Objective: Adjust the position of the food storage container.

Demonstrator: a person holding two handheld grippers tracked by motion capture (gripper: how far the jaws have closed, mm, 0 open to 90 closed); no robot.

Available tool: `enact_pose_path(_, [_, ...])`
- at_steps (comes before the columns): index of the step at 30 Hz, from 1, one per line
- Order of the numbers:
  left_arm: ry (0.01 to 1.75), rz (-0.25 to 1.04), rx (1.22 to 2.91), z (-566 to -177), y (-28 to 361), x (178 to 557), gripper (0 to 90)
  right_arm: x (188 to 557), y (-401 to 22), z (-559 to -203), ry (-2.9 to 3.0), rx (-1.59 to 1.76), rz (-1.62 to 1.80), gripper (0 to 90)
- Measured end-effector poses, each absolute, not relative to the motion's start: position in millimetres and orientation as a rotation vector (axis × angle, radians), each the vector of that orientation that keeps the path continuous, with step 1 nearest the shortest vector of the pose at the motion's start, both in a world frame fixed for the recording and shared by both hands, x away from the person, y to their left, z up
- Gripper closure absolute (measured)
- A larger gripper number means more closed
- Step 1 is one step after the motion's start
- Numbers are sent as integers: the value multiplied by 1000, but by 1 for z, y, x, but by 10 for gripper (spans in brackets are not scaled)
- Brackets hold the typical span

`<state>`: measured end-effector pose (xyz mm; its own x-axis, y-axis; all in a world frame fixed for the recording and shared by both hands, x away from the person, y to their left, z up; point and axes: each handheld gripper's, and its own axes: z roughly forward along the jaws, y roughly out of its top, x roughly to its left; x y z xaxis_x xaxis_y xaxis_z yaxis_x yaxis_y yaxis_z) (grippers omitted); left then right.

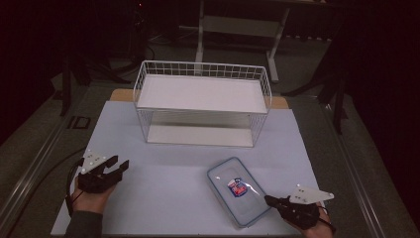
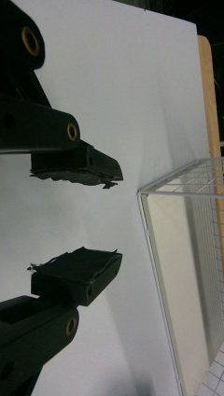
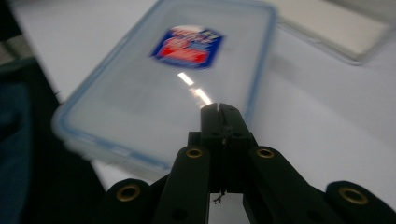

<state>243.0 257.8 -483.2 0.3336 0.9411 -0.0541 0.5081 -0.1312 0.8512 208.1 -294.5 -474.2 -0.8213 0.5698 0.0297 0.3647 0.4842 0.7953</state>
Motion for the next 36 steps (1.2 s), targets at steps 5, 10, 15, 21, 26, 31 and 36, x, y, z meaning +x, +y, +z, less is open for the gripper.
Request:
enact_pose_path(5, [1297, 664, 1764, -483, 259, 243, 543, 197, -289, -473, 2566, 713, 1230, 897])
enact_pose_path(10, [1300, 663, 1757, -483, 259, 243, 543, 187, -289, -475, 2604, 676, 1236, 896])
enact_pose_path(15, [1298, 657, 1752, -483, 258, 243, 535, 180, -284, -483, 2681, 631, 1171, 897])
enact_pose_path(21, [1298, 651, 1753, -484, 258, 243, 533, 182, -289, -482, 2648, 667, 1185, 897])
enact_pose_path(26, [1296, 651, 1752, -484, 257, 243, 534, 179, -282, -484, 2709, 603, 1157, 896])
enact_pose_path(31, [1293, 651, 1752, -483, 257, 243, 533, 180, -282, -487, 2731, 598, 1117, 896])
enact_pose_path(36, [1294, 650, 1752, -483, 257, 243, 533, 184, -282, -491, 2706, 661, 1057, 896])
